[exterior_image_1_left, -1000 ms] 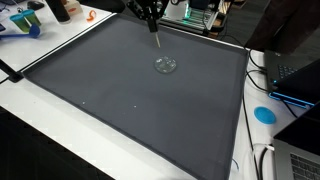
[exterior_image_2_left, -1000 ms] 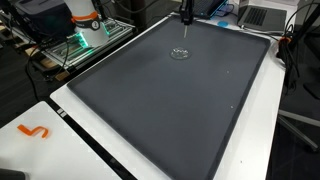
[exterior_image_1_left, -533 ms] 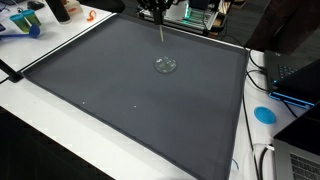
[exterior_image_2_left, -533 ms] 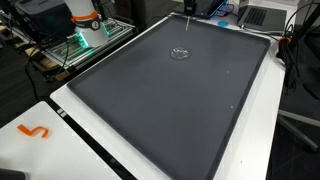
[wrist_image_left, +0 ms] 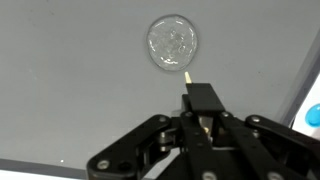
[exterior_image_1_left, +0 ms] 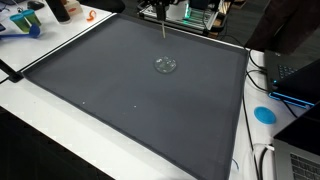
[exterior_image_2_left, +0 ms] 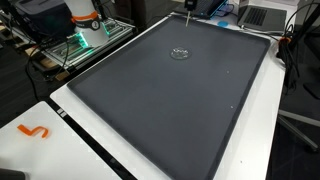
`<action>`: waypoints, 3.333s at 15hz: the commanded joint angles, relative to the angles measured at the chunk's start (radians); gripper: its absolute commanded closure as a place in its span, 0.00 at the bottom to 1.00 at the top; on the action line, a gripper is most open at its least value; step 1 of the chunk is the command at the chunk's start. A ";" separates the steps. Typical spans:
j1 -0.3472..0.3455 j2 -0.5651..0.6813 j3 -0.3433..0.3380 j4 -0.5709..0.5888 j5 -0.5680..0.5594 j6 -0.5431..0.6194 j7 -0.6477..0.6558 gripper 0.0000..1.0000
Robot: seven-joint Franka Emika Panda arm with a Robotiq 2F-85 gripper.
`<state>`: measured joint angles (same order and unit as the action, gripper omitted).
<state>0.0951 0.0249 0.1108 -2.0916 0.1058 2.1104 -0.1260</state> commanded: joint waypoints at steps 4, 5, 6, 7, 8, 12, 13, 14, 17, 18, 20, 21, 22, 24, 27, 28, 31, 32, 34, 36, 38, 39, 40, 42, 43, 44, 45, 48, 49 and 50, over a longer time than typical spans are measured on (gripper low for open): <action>0.002 0.000 -0.002 0.001 0.000 -0.002 0.001 0.97; 0.001 0.017 -0.003 0.007 0.007 -0.015 -0.014 0.97; 0.000 0.039 -0.003 0.014 0.016 -0.023 -0.026 0.97; -0.001 0.051 -0.004 0.012 0.018 -0.014 -0.019 0.97; -0.002 0.063 -0.004 0.012 0.022 -0.021 -0.031 0.97; -0.004 0.106 0.004 -0.018 0.053 -0.003 -0.068 0.97; -0.004 0.113 0.006 -0.026 0.057 0.003 -0.074 0.97; -0.006 0.120 0.007 -0.034 0.063 0.006 -0.085 0.97; -0.010 0.138 0.012 -0.058 0.092 0.028 -0.117 0.97; -0.013 0.143 0.015 -0.066 0.112 0.038 -0.139 0.97; -0.013 0.152 0.017 -0.081 0.130 0.054 -0.166 0.97; -0.012 0.157 0.018 -0.086 0.133 0.064 -0.171 0.97; -0.011 0.162 0.018 -0.092 0.133 0.076 -0.173 0.97; -0.009 0.172 0.018 -0.101 0.122 0.101 -0.171 0.97; -0.006 0.182 0.021 -0.122 0.110 0.175 -0.165 0.97; -0.006 0.185 0.022 -0.126 0.107 0.192 -0.162 0.97; -0.007 0.195 0.024 -0.135 0.097 0.230 -0.155 0.97; -0.006 0.198 0.023 -0.136 0.092 0.235 -0.150 0.97; -0.007 0.205 0.024 -0.133 0.089 0.239 -0.152 0.97; -0.008 0.212 0.025 -0.131 0.086 0.243 -0.153 0.97; -0.009 0.217 0.026 -0.129 0.089 0.240 -0.155 0.97; -0.010 0.221 0.027 -0.126 0.091 0.237 -0.157 0.97; -0.010 0.223 0.027 -0.125 0.090 0.236 -0.156 0.97; -0.012 0.230 0.028 -0.122 0.094 0.233 -0.160 0.97; -0.013 0.233 0.027 -0.120 0.093 0.232 -0.159 0.97; -0.013 0.236 0.027 -0.119 0.094 0.231 -0.160 0.97; -0.014 0.238 0.028 -0.117 0.095 0.232 -0.160 0.97; -0.014 0.246 0.028 -0.110 0.095 0.232 -0.159 0.97; -0.014 0.247 0.028 -0.108 0.095 0.232 -0.159 0.97; -0.014 0.247 0.028 -0.106 0.096 0.230 -0.160 0.97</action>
<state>0.0921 0.2542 0.1291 -2.1993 0.2064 2.3288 -0.2814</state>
